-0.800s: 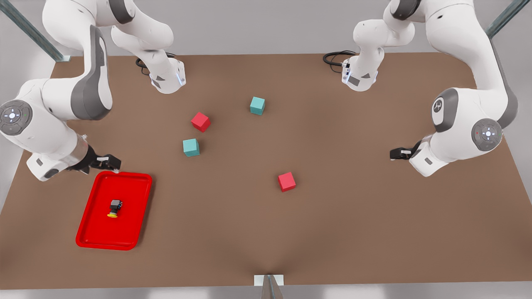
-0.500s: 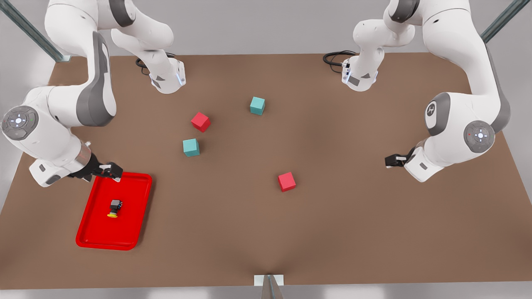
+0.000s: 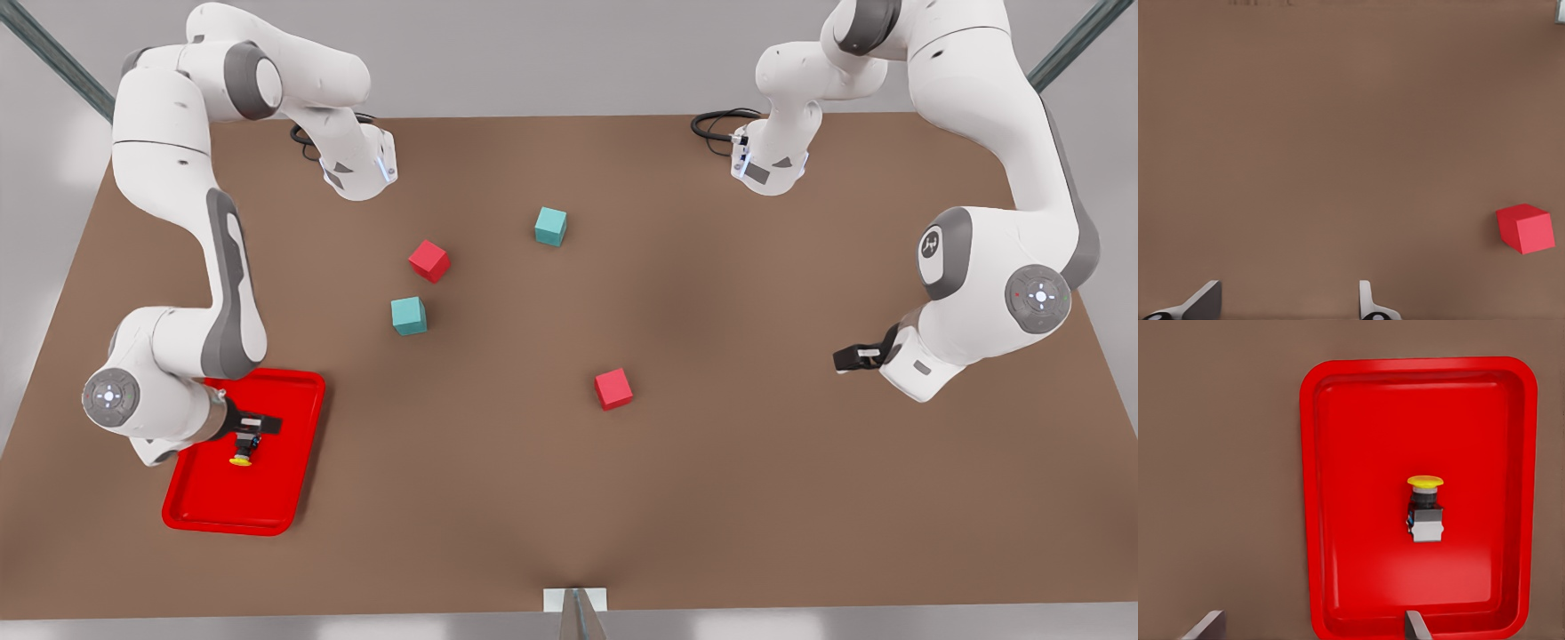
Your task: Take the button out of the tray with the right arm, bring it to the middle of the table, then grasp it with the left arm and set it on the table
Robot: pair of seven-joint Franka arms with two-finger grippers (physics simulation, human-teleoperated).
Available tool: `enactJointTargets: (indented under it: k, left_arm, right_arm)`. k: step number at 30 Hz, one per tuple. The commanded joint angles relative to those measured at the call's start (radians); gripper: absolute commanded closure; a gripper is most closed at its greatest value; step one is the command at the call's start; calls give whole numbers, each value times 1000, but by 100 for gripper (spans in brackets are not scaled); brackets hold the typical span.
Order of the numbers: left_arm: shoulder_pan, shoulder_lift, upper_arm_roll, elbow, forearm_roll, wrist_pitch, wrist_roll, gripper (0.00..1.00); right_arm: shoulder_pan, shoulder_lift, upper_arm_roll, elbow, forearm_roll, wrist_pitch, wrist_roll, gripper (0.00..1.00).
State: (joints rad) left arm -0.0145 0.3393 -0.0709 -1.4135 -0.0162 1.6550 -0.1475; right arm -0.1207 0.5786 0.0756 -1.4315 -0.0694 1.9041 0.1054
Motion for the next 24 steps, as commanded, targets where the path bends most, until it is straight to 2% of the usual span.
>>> enactJointTargets:
  k: [1, 5, 6, 7, 9, 17, 24]
  left_arm:
    - [-7, 1, 0, 1, 4, 2, -63, 0]
    - [-7, 4, 0, -1, 2, 6, -70, 0]
    - [-7, 4, 0, -1, 2, 6, -69, 0]
    - [-7, 4, 0, -1, 2, 6, -70, 0]
    - [-7, 4, 0, -1, 2, 6, -70, 0]
    - [-10, 9, 0, -1, 2, 6, -73, 0]
    - [-10, 18, -1, -2, 2, 6, -73, 0]
  right_arm:
    - [-30, 9, 1, -18, -18, 128, -52, 0]
    - [-111, 69, 3, -32, -36, 190, -216, 0]
    - [-180, 64, 73, -61, -47, 190, -270, 0]
    - [-309, 67, 216, -99, -154, 200, -276, 0]
    - [-402, 70, 303, -150, -253, 213, -285, 0]
    - [-383, 135, 309, -101, -300, 315, -259, 0]
    - [-387, 179, 309, -104, -328, 320, -201, 0]
